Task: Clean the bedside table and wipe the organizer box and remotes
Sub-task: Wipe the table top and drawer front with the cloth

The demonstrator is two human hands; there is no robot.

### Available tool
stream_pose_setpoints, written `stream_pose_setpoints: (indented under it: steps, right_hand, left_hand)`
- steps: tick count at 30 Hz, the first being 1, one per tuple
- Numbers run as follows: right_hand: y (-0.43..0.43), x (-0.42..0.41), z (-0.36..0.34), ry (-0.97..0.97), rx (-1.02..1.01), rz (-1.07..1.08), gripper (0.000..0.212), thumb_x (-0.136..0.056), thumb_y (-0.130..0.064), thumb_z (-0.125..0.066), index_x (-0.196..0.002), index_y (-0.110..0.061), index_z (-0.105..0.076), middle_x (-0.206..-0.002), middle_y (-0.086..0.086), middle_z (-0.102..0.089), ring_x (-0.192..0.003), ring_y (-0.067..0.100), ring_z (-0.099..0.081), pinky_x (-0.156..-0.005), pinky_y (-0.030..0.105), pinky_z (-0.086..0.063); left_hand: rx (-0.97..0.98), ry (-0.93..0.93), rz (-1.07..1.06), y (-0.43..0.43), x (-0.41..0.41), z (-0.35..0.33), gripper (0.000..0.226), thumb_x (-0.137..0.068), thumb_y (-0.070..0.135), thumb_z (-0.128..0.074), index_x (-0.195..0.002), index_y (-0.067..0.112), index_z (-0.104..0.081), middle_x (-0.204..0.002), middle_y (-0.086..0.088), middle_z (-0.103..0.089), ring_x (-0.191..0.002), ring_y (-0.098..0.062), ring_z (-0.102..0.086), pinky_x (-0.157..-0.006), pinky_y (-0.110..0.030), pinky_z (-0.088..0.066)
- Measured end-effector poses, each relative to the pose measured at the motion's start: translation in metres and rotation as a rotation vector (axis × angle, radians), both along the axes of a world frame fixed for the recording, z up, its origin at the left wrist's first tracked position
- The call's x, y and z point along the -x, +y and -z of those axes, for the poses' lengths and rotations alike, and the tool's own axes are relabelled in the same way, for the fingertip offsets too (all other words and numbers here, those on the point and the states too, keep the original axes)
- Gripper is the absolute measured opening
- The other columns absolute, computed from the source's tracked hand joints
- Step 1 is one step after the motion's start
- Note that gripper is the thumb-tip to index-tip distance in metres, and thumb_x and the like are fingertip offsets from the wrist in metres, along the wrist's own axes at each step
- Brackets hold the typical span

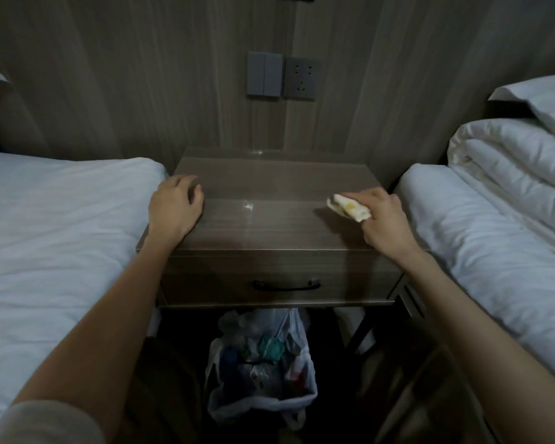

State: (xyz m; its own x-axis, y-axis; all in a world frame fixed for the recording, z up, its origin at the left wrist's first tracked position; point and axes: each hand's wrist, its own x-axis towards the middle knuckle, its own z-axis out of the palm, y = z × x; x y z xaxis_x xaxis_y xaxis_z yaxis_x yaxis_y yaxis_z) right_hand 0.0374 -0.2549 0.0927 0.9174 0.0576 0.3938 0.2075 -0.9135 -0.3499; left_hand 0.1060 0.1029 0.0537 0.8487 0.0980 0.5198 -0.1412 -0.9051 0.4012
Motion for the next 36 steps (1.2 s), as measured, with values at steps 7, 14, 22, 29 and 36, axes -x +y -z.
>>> stream_pose_setpoints:
  steps: [7, 14, 22, 29, 36]
  right_hand:
    - [0.024, -0.004, 0.029, 0.208, 0.116, 0.235, 0.044, -0.087, -0.009, -0.049, -0.13, -0.013, -0.059, -0.128, 0.021, -0.043, -0.11, 0.042, -0.042, -0.098, 0.039, -0.034]
    - [0.124, 0.025, 0.028, 0.109, 0.066, -0.086, 0.044, -0.085, -0.007, -0.052, -0.126, -0.019, -0.061, -0.116, 0.011, -0.046, -0.102, 0.032, -0.048, -0.089, 0.034, -0.039]
    - [0.094, 0.022, -0.002, -0.016, -0.294, -0.138, 0.051, -0.079, 0.008, -0.051, -0.119, -0.018, -0.068, -0.099, 0.003, -0.05, -0.076, 0.016, -0.055, -0.06, 0.006, -0.037]
    - [0.062, -0.076, -0.016, -0.155, -0.19, -0.026, 0.047, -0.083, -0.001, -0.051, -0.123, -0.021, -0.065, -0.105, 0.007, -0.052, -0.101, 0.024, -0.052, -0.087, 0.028, -0.039]
    - [0.078, -0.201, 0.003, -0.072, -0.061, 0.123, 0.046, -0.085, -0.001, -0.048, -0.125, -0.019, -0.063, -0.126, 0.014, -0.052, -0.112, 0.037, -0.047, -0.095, 0.036, -0.041]
  left_hand:
    - [0.006, -0.002, -0.002, -0.001, -0.001, 0.001, 0.036, -0.098, 0.029, -0.045, -0.124, 0.01, -0.061, -0.127, -0.012, -0.061, -0.116, -0.03, -0.053, -0.094, -0.041, -0.044]
    - [0.001, 0.018, -0.01, 0.0, -0.001, 0.0, 0.038, -0.099, 0.03, -0.043, -0.127, 0.011, -0.06, -0.132, -0.011, -0.058, -0.122, -0.028, -0.05, -0.099, -0.042, -0.042]
    - [-0.017, 0.047, -0.009, 0.001, -0.005, 0.001, 0.039, -0.099, 0.032, -0.042, -0.129, 0.013, -0.059, -0.134, -0.01, -0.056, -0.124, -0.028, -0.049, -0.101, -0.042, -0.041]
    - [-0.012, 0.048, 0.006, 0.003, -0.01, 0.006, 0.039, -0.098, 0.033, -0.047, -0.132, 0.016, -0.057, -0.137, -0.009, -0.055, -0.126, -0.027, -0.047, -0.104, -0.04, -0.037]
    - [-0.108, 0.109, 0.041, 0.004, -0.019, 0.011, 0.047, -0.098, 0.045, -0.04, -0.138, 0.022, -0.052, -0.141, -0.01, -0.052, -0.127, -0.028, -0.05, -0.107, -0.045, -0.039]
